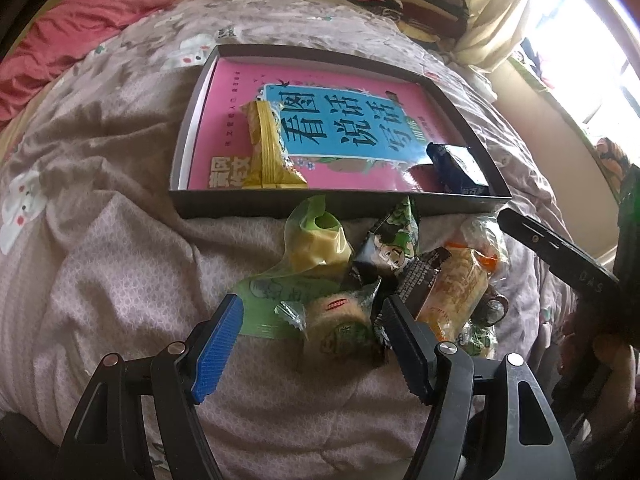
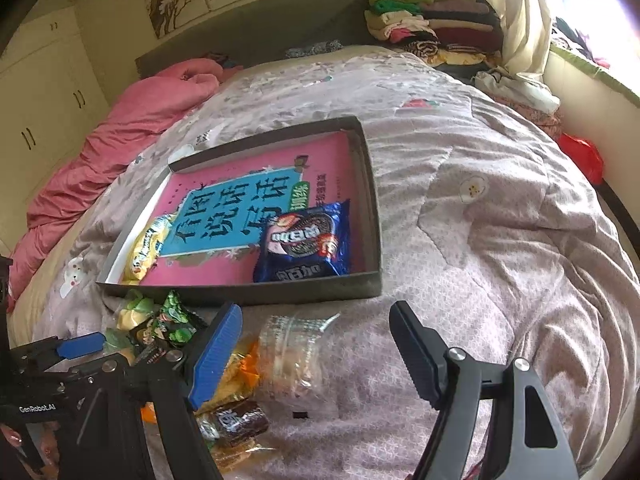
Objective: Organize snacks
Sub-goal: 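Move the right gripper to the clear pastry bag while the left gripper approaches the green-wrapped cake, then grasp the clear pastry bag with the right gripper while the left gripper closes on the green-wrapped cake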
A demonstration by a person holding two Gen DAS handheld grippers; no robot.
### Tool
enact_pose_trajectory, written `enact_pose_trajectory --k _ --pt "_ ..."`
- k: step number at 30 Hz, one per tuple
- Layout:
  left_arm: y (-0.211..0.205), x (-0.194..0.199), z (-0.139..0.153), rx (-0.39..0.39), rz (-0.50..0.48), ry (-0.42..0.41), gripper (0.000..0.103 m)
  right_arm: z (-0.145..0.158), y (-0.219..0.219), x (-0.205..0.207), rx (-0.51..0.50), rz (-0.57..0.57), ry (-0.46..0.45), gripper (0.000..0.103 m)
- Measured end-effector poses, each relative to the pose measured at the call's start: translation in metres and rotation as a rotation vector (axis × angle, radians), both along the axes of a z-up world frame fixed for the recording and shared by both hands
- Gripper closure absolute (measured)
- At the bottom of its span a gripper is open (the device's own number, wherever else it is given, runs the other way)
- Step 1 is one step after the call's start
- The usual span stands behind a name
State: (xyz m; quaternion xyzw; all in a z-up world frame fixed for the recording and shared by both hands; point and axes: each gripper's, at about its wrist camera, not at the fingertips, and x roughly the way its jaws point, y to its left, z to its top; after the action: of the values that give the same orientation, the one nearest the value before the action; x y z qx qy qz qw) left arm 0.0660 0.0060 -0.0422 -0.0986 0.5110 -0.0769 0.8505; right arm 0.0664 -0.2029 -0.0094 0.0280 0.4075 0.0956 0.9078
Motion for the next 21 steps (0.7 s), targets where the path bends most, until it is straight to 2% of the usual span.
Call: enact_pose_trajectory --k 9,16,21 --pt "0.013 -0.002 -0.004 -0.043 0.040 0.013 0.029 -0.008 -0.004 -0.002 0.002 0.016 0.039 0.028" --pt "0.015 -0.003 -0.005 -0.039 0.055 0.020 0.029 -0.018 0.012 0.001 -0.060 0.069 0.087 0.044" --pt "0.013 -0.005 -0.007 -0.046 0.047 0.036 0.029 -0.025 0.017 0.007 -0.046 0.070 0.130 0.055"
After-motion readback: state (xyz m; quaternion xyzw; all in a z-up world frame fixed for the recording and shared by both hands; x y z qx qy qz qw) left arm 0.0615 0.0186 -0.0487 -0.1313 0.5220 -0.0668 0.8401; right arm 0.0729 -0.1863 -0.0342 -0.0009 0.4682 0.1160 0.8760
